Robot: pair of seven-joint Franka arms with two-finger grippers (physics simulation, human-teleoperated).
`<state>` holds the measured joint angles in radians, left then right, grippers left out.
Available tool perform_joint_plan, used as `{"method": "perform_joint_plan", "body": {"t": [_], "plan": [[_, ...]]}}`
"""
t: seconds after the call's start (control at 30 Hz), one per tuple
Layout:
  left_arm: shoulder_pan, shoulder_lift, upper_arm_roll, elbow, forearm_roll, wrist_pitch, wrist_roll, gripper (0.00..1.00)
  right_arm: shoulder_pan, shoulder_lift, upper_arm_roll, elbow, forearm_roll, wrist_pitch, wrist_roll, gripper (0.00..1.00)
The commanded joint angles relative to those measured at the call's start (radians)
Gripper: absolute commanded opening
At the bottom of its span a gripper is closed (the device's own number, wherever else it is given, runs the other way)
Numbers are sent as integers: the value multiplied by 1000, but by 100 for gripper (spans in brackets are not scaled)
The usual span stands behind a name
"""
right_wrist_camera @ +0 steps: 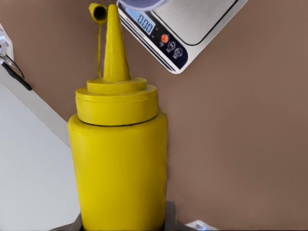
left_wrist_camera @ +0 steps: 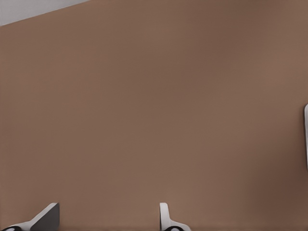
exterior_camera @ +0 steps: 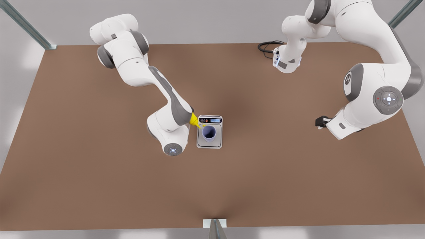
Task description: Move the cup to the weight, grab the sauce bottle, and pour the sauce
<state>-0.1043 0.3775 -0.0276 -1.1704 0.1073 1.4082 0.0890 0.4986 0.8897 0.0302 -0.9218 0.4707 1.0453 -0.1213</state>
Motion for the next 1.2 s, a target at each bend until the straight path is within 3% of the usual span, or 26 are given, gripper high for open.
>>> {"method": "perform_joint_plan", "body": {"t": [0.0,0.5,0.67,0.9,1.0,1.17], "plan": [[0,0,0,0,0,-2,-2,100,3,0,0,1,0,1,17,48],[2,15,14,0,2,2,0,100,57,35,8,18,-6,5,167,48],[2,14,21,0,0,0,2,100,57,58,19,23,6,124,253,48],[0,14,21,0,0,0,-2,100,57,57,20,20,6,116,253,48],[0,12,21,0,0,-2,-5,100,28,26,17,5,6,71,218,48],[-2,11,21,0,0,-2,-14,100,-120,-161,11,-109,45,81,-158,48]]}}
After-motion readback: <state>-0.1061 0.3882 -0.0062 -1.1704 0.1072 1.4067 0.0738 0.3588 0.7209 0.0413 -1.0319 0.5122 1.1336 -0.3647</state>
